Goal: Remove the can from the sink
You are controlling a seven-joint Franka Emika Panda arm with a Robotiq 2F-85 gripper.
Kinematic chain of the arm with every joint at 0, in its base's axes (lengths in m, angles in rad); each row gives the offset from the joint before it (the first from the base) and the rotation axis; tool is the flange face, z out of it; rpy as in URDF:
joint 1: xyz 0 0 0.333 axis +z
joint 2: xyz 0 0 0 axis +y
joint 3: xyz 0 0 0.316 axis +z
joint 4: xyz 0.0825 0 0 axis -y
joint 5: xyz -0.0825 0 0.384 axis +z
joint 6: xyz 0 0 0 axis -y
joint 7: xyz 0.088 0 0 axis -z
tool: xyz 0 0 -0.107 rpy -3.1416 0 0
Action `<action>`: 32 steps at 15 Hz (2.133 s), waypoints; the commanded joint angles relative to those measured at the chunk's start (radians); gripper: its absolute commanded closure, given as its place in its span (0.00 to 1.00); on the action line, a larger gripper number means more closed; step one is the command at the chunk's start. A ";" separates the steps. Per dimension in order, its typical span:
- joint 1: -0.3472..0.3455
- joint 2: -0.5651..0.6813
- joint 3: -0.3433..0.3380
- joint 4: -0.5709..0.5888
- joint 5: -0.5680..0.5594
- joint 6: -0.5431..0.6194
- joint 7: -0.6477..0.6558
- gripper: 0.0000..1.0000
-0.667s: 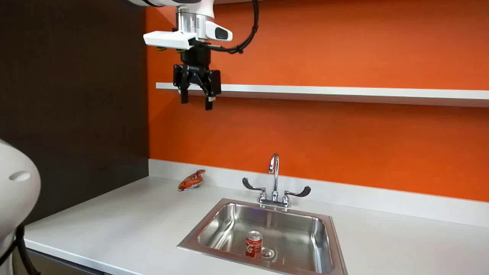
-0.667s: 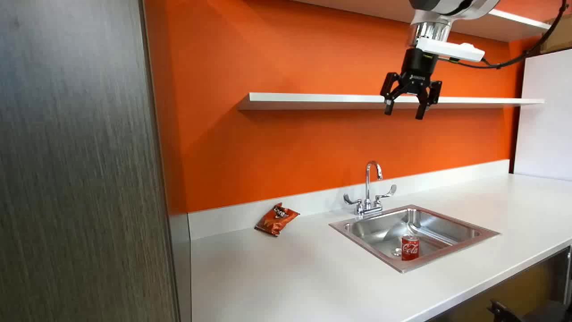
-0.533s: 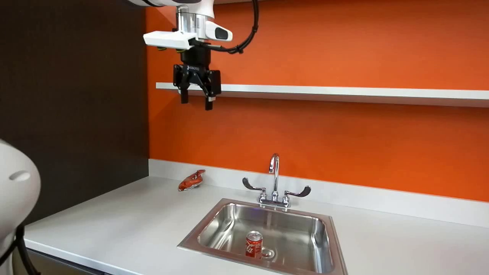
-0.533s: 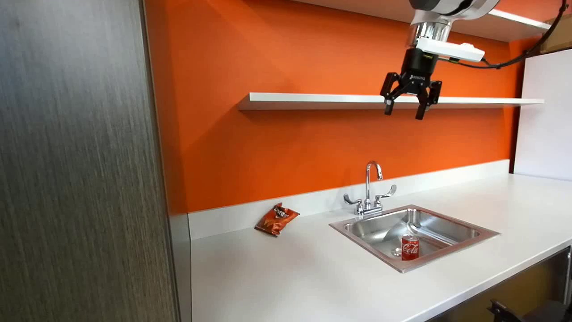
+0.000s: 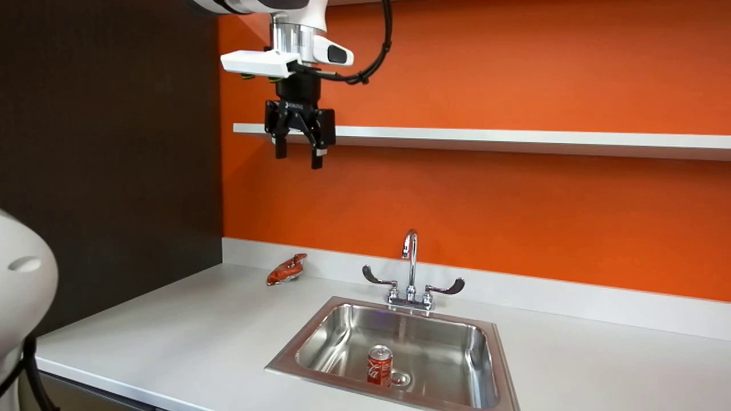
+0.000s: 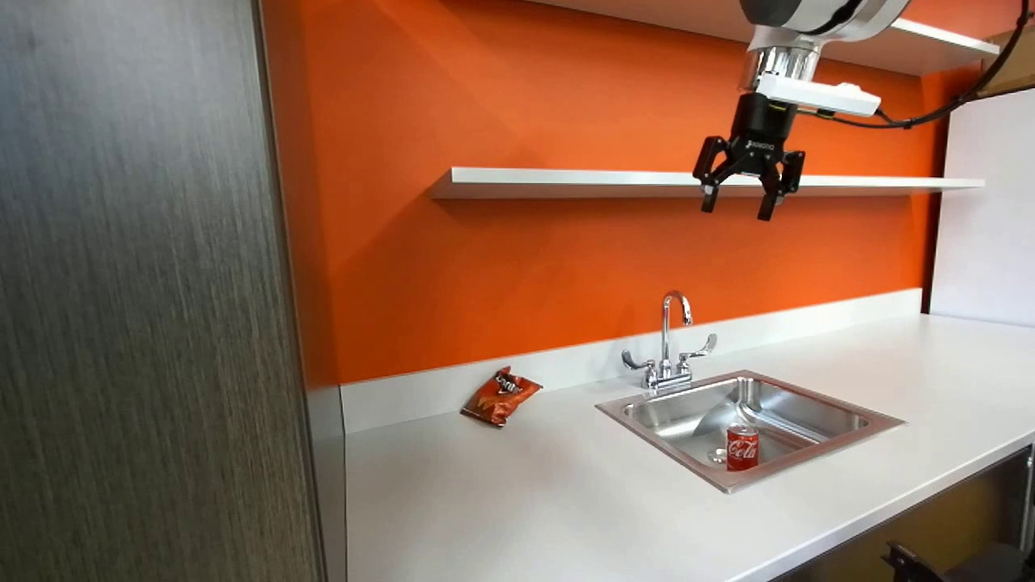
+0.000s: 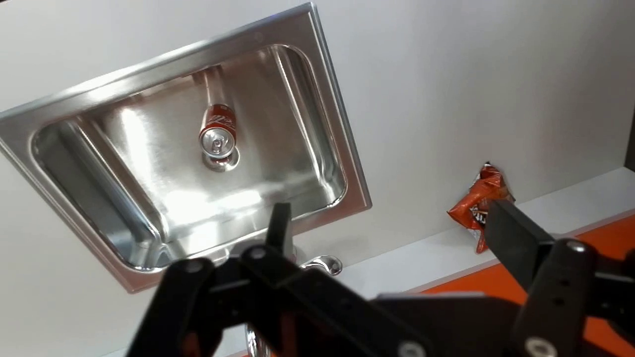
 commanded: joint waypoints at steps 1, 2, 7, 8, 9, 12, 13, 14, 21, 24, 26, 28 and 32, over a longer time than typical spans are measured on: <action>-0.040 0.047 -0.022 0.011 0.006 0.001 -0.023 0.00; -0.048 0.060 -0.033 0.011 0.006 0.004 -0.027 0.00; -0.085 0.131 -0.084 0.004 0.007 0.054 -0.055 0.00; -0.093 0.148 -0.094 0.002 0.004 0.075 -0.065 0.00; -0.099 0.163 -0.103 0.000 0.002 0.093 -0.074 0.00; -0.114 0.215 -0.126 -0.003 -0.002 0.158 -0.110 0.00; -0.116 0.235 -0.131 -0.003 0.000 0.181 -0.120 0.00; -0.117 0.258 -0.136 -0.003 0.005 0.210 -0.130 0.00; -0.113 0.433 -0.150 -0.002 0.049 0.399 -0.178 0.00; -0.119 0.497 -0.149 -0.013 0.085 0.463 -0.201 0.00; -0.125 0.535 -0.146 -0.025 0.107 0.498 -0.218 0.00; -0.131 0.569 -0.142 -0.040 0.130 0.534 -0.235 0.00; -0.148 0.631 -0.135 -0.062 0.164 0.607 -0.264 0.00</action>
